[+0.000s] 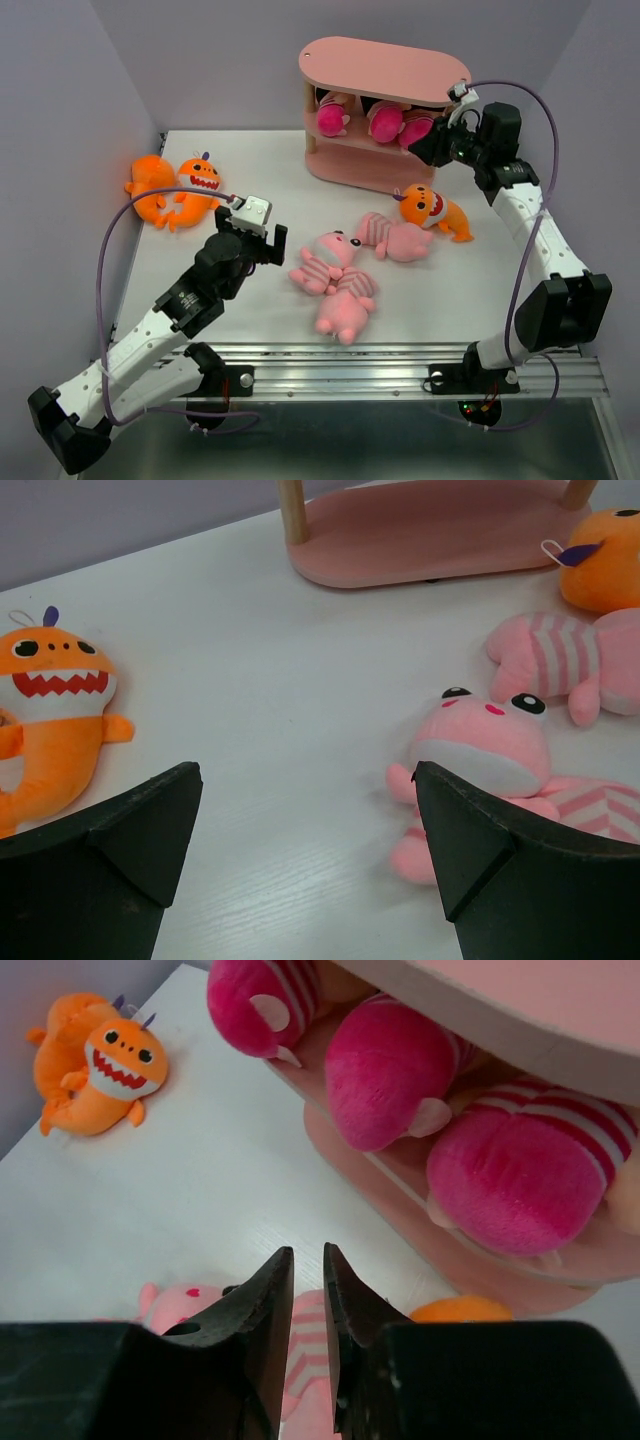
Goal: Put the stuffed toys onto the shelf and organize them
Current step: Place the stuffed toy onto shelf
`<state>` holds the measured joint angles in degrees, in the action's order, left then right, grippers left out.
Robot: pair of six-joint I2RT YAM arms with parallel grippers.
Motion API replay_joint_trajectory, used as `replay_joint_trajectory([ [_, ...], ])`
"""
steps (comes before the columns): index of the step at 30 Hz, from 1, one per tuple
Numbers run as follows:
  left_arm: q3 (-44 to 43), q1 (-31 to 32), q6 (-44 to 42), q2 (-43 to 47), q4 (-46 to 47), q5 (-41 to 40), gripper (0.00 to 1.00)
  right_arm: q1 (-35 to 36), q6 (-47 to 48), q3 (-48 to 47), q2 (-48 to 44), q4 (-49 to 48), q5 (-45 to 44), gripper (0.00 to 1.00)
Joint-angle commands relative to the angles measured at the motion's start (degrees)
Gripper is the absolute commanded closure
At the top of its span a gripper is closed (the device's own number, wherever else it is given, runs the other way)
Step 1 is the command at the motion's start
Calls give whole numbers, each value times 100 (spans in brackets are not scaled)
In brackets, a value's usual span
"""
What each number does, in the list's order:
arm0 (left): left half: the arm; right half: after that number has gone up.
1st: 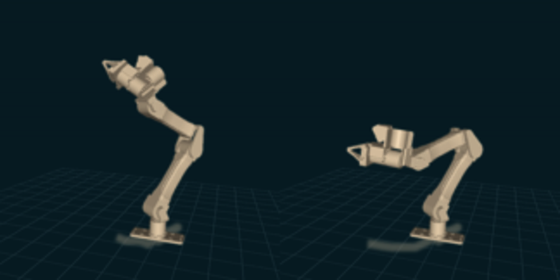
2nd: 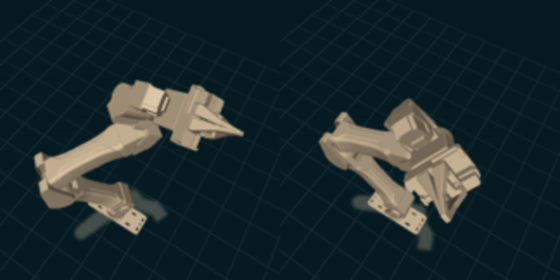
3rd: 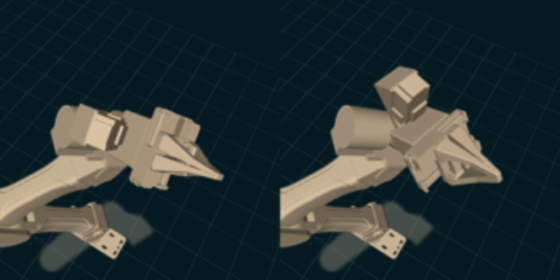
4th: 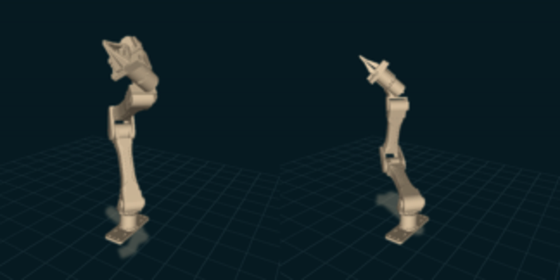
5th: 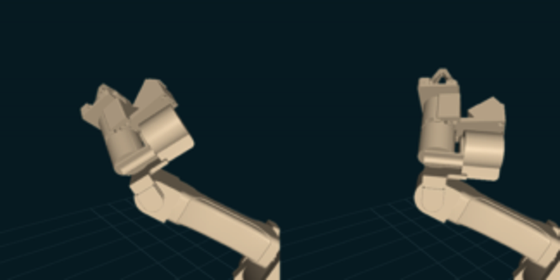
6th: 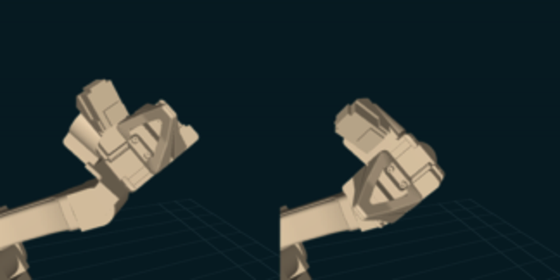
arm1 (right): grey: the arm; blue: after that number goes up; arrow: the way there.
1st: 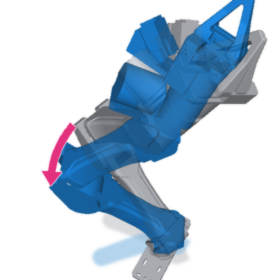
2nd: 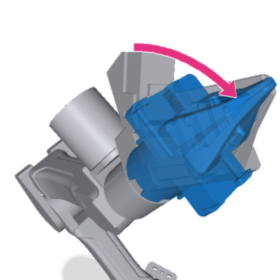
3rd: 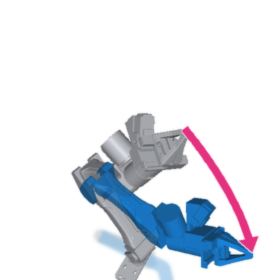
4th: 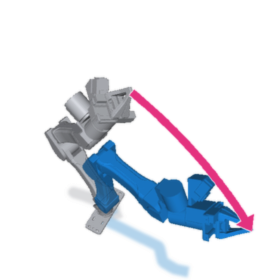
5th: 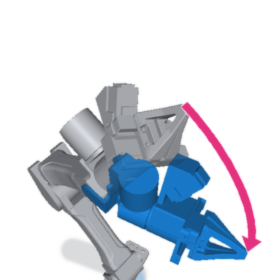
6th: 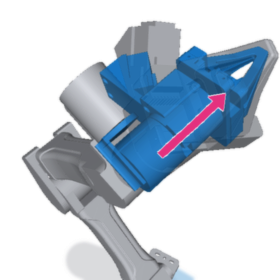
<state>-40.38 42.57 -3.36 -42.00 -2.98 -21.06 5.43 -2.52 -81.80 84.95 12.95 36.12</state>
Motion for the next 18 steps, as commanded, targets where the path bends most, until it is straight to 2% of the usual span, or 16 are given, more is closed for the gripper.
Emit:
replay_joint_trajectory([
  [1,30,-64,-130,-19,184,-30,1,142,-328,-538,240,-706,-763,76],
  [18,39,-143,-148,-98,219,23,1,309,-363,-802,927,-1233,-1142,76],
])
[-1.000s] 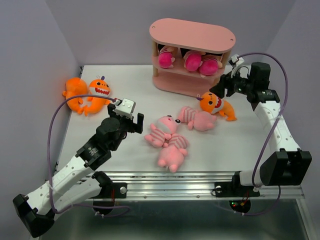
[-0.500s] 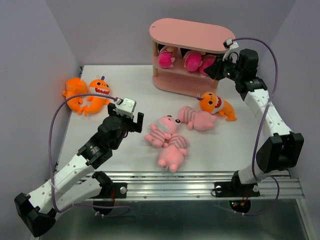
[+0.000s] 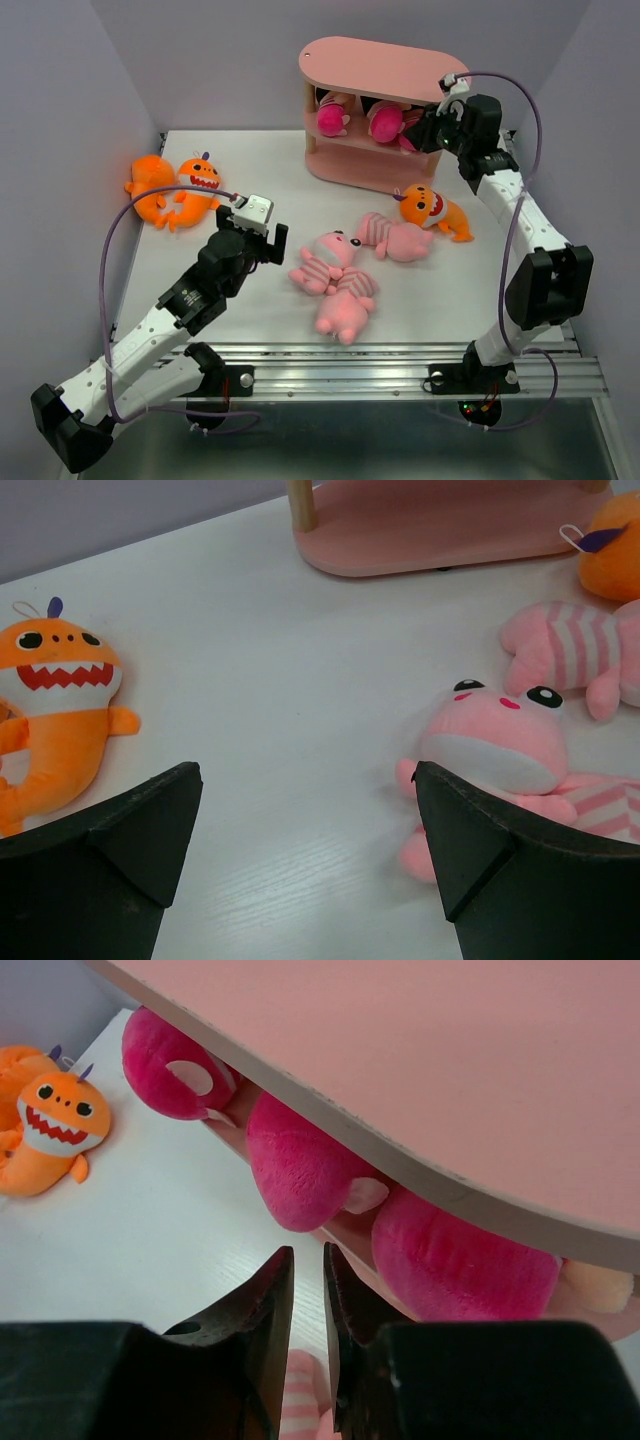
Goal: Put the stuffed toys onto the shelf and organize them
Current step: Place the stuffed toy onto shelf
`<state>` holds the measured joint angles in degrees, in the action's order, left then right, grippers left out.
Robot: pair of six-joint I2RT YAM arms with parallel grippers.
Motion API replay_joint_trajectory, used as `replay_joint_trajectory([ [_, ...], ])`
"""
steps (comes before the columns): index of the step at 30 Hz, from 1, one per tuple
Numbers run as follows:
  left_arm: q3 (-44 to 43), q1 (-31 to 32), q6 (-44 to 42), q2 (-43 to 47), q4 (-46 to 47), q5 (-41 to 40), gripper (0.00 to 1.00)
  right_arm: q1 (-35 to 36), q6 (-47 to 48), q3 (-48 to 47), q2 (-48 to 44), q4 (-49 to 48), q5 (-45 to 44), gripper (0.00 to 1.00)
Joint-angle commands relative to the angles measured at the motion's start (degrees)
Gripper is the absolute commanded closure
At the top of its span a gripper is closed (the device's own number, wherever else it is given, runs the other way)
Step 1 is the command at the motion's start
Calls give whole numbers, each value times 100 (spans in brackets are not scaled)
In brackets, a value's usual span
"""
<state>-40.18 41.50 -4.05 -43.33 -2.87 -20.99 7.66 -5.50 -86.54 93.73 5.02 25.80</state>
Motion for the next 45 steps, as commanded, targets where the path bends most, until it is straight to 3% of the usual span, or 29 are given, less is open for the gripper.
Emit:
replay_joint_trajectory([
  [1,19,-45,-78,35,208,34,1,139,-100,-346,101,-440,-110,76],
  [32,28,-115,-78,-9,243,131,1,420,-268,-697,752,-607,-58,76],
  [45,37,-142,-78,0,243,157,1,473,4,-355,339,-660,-93,76],
])
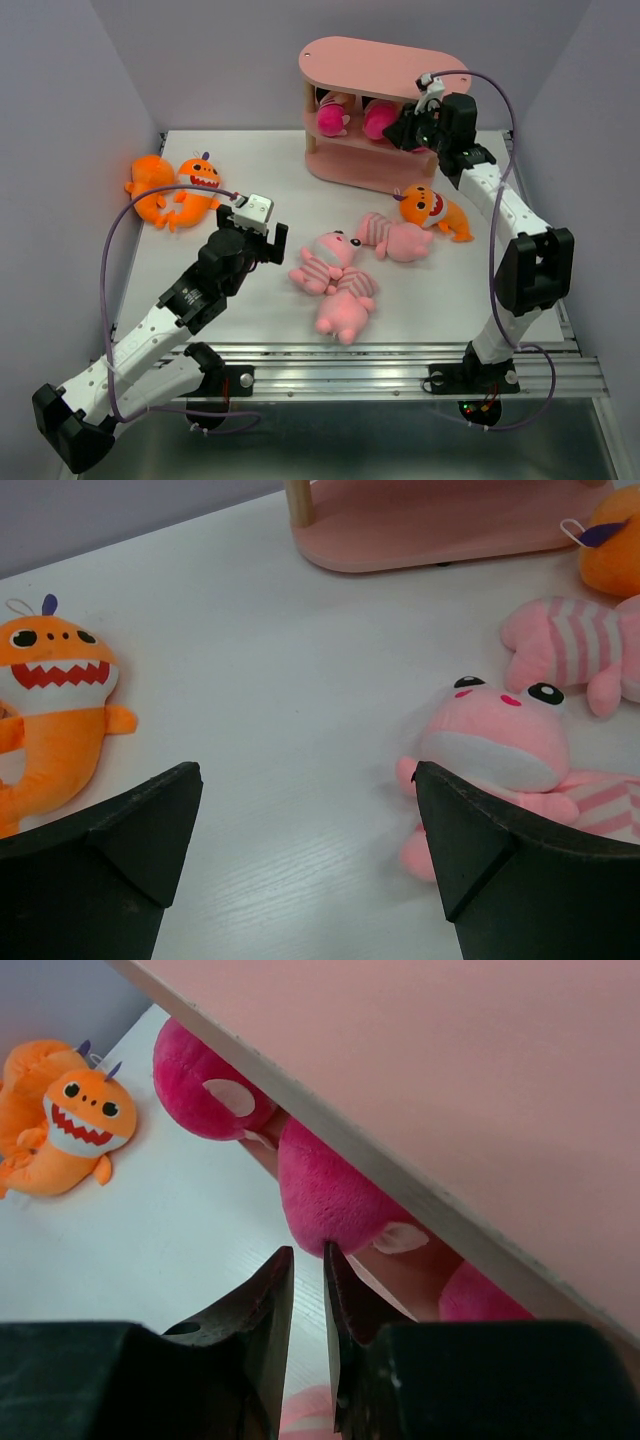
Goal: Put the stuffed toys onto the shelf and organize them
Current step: Place the stuffed toy onto shelf, then grab a stuffed toy with the right arm
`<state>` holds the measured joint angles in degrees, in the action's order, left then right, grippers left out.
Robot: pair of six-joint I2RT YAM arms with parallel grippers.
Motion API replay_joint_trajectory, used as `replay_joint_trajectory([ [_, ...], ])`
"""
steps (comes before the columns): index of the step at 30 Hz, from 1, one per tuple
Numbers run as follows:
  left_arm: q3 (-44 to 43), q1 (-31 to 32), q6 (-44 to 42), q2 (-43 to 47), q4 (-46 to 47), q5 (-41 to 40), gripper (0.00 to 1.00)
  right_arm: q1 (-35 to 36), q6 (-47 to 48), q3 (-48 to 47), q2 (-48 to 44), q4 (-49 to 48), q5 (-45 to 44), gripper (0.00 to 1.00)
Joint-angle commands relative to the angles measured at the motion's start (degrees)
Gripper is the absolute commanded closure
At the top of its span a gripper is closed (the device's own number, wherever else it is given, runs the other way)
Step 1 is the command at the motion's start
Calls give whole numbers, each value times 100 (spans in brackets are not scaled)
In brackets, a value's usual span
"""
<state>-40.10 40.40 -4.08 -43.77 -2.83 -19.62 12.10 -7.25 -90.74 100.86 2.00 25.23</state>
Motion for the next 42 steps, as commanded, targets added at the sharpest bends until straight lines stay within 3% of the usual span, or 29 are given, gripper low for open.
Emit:
replay_joint_trajectory([
  [1,28,-32,-76,35,239,19,1,29,214,100,-461,-358,-53,76],
  [11,28,-32,-76,35,239,37,1,29,495,276,-927,-218,16,75],
  [15,28,-41,-67,61,239,46,1,29,1320,-4,-1348,651,544,58],
  [20,19,-41,-58,149,239,90,1,-348,1963,293,-2535,1284,219,56],
  [25,2,-41,-41,211,239,177,1,-848,2350,590,-2869,2575,412,56],
  [31,11,-41,-5,272,239,248,1,-1341,2430,1619,-3090,3008,606,55],
  [34,11,-41,3,281,239,265,1,-1429,2552,2165,-3055,2999,597,47],
  [37,11,-33,3,290,239,292,1,-1482,2806,2508,-2923,3069,658,19],
  [42,11,-33,12,272,239,309,1,-1482,3694,2807,-2580,3105,299,13],
])
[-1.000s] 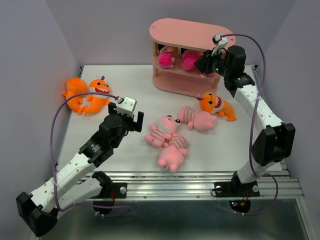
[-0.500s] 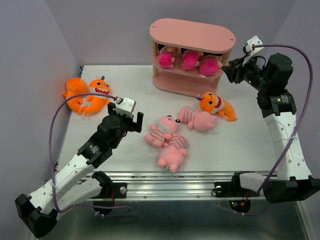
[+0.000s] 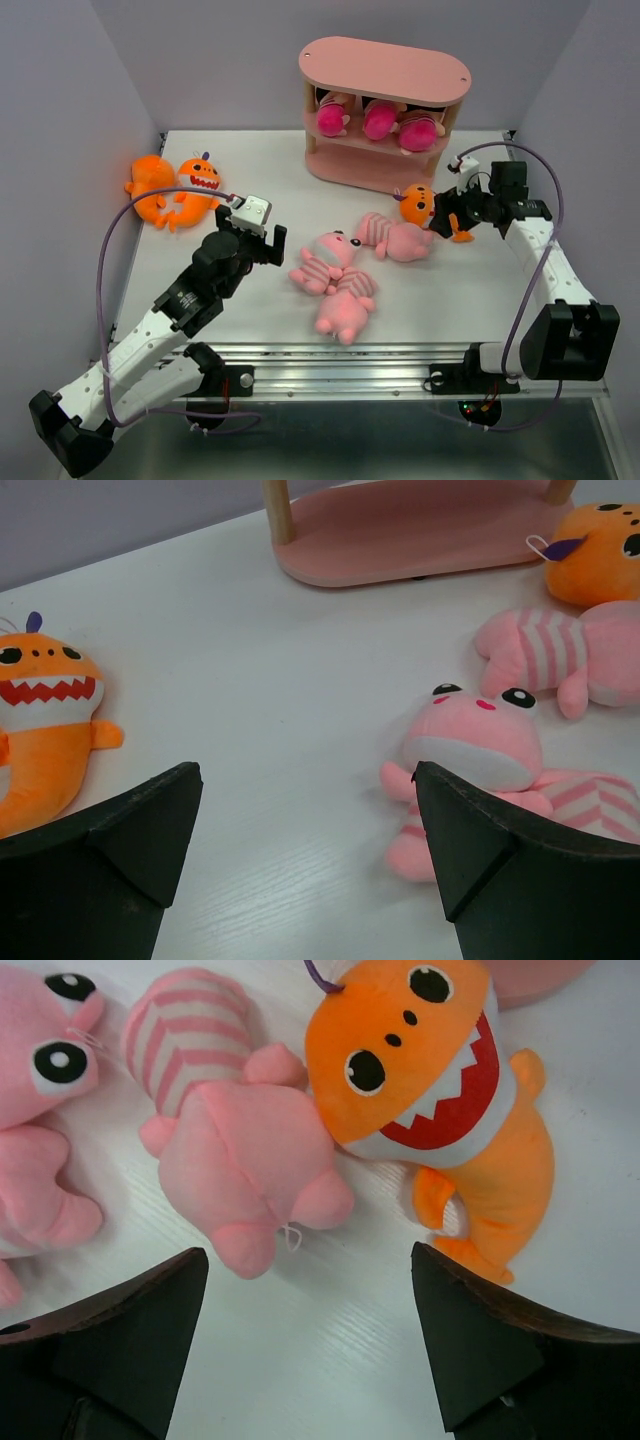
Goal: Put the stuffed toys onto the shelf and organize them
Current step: Grab a stuffed toy with the right arm
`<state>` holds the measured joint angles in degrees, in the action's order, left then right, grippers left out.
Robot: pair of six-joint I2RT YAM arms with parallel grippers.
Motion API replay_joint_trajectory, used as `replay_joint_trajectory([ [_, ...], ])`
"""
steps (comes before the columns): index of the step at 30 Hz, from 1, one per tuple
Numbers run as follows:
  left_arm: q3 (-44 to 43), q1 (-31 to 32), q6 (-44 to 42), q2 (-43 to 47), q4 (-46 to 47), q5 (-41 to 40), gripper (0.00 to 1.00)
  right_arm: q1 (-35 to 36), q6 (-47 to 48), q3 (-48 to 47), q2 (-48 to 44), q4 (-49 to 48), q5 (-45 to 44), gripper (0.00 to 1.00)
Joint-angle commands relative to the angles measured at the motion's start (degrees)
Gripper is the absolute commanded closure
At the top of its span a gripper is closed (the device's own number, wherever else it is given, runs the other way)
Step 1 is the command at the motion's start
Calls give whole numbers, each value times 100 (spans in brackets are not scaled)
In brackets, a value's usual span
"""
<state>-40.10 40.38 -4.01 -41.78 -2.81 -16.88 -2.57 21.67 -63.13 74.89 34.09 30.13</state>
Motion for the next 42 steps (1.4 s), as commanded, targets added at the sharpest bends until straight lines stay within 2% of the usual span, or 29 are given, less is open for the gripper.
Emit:
replay_joint_trajectory([
  [1,11,-39,6,73,237,45,1,-16,925,73,77,-139,-357,12],
  [7,19,-39,6,12,228,27,1,-16,1681,197,657,-1007,-456,3],
  [14,19,-39,6,-32,219,-17,1,-16,2218,-146,1414,-1483,-237,3],
  [15,11,-39,-3,-41,219,-17,1,-16,2271,-138,1458,-1571,-175,0],
  [20,19,-39,-3,-67,219,-43,1,-16,2298,-208,1738,-2054,-113,0],
  [25,11,-39,-12,-129,219,-34,1,-16,2324,-462,2204,-2064,-156,2],
  [28,11,-39,-12,-164,219,-8,1,-16,2271,-498,2398,-1994,-95,9],
  [31,19,-39,-12,-138,237,53,1,-16,2289,-367,2399,-1976,54,23],
  [32,28,-39,-12,-137,237,62,1,-16,2289,-332,2381,-1976,46,36],
  [35,28,-48,-12,-137,237,141,1,-16,2271,-200,2258,-1985,-16,58],
  [38,37,-48,-21,-137,237,247,1,-77,2045,-120,2056,-1967,-68,86],
  [41,55,-48,-21,-111,395,396,1,-147,1553,-199,1680,-1801,-34,99],
  [42,55,-48,-12,-94,430,536,1,-147,1464,-199,1530,-1739,10,99],
])
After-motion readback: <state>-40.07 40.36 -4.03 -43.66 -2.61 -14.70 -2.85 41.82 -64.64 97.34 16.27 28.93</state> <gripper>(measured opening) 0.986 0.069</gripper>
